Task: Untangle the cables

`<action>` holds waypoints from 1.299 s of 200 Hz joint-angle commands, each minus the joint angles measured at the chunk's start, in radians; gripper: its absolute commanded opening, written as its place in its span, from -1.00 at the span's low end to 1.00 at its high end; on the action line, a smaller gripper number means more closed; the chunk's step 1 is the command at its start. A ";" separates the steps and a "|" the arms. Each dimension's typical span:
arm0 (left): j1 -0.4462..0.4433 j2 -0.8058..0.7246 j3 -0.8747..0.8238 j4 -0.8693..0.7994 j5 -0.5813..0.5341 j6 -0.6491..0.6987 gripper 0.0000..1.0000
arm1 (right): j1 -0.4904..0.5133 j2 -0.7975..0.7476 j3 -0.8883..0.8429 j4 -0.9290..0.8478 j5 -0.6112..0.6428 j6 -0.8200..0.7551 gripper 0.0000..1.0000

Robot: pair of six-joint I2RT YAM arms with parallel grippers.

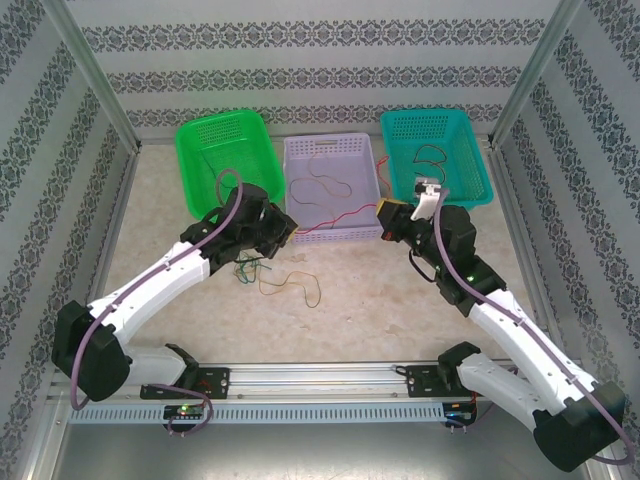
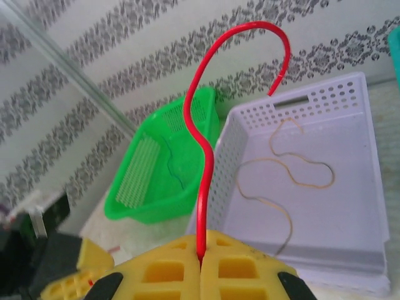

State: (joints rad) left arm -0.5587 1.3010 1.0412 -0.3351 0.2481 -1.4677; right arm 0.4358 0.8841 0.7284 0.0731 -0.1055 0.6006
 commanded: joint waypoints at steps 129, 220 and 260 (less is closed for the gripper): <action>-0.085 -0.116 -0.110 -0.096 -0.150 -0.668 -0.50 | -0.042 0.186 0.196 0.297 0.018 -0.007 -1.00; 0.252 -0.007 0.532 -0.378 -0.005 0.250 0.01 | 0.133 0.159 0.265 -0.202 0.053 -0.891 -1.00; 0.217 0.452 1.225 -0.731 0.302 0.845 0.08 | 0.215 0.209 0.316 -0.300 0.048 -1.115 -1.00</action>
State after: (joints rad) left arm -0.3134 1.5505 2.0167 -0.7940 0.3275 -1.1267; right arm 0.6189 1.0740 0.9905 -0.1440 -0.0677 -0.2878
